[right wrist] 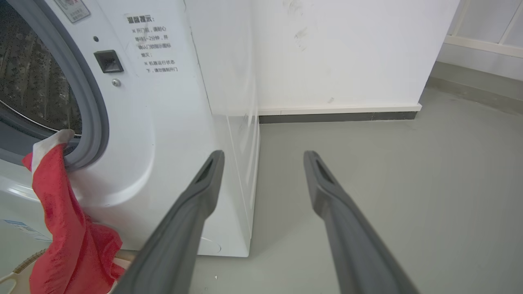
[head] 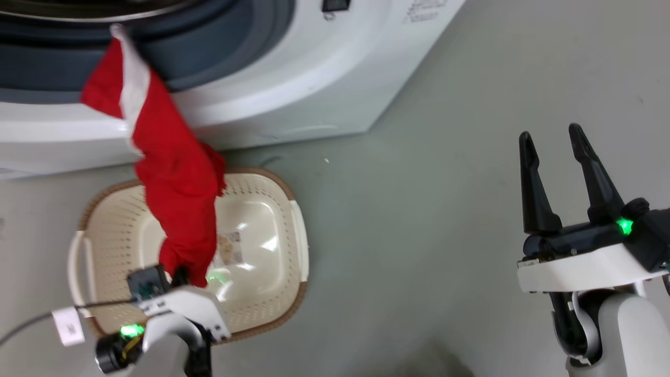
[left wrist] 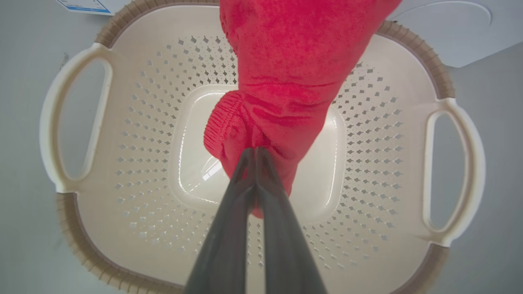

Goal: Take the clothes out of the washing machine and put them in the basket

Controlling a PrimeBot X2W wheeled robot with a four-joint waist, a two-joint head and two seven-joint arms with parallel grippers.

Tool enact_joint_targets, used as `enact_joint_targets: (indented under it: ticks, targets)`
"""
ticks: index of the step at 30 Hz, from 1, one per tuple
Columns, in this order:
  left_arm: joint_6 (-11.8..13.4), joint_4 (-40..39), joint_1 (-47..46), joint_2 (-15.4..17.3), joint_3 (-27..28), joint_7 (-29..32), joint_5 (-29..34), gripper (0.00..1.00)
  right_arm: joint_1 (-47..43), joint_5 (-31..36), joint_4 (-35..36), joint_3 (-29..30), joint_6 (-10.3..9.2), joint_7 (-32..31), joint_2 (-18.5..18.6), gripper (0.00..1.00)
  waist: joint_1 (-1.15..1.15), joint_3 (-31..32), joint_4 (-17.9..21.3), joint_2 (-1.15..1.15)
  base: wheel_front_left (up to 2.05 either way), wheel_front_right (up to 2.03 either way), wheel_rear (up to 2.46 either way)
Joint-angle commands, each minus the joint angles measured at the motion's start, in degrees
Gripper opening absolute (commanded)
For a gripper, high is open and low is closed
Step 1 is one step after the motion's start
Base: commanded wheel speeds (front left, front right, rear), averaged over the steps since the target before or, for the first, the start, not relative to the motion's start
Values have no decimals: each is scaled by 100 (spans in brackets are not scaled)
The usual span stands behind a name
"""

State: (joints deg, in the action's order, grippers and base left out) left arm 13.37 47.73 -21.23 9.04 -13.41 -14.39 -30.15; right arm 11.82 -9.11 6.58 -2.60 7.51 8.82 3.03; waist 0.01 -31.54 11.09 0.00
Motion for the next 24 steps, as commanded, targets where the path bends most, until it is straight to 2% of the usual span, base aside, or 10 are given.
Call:
enact_joint_targets:
  ticks: [1, 13, 23, 24]
  targets:
    - [-18, 146, -238, 74, 57, -45, -2, 0, 143, -70, -48, -19, -4, 74, 13, 100, -1, -417, 311, 0, 0, 0, 0]
    - [-70, 1159, -1559, 671, 467, -91, -31, 0, 564, -329, -464, -186, -4, 409, 67, 100, -1, -1236, 814, 0, 0, 0, 0]
    - [-118, 1767, -2167, 977, 525, -47, 34, 0, 759, -415, -685, -264, -4, 558, 103, 100, -1, -1511, 952, 0, 0, 0, 0]
    - [-147, 1832, -2214, 997, 519, -46, 25, 9, 769, -414, -712, -274, -4, 571, 104, 100, -1, -1492, 954, 0, 0, 0, 0]
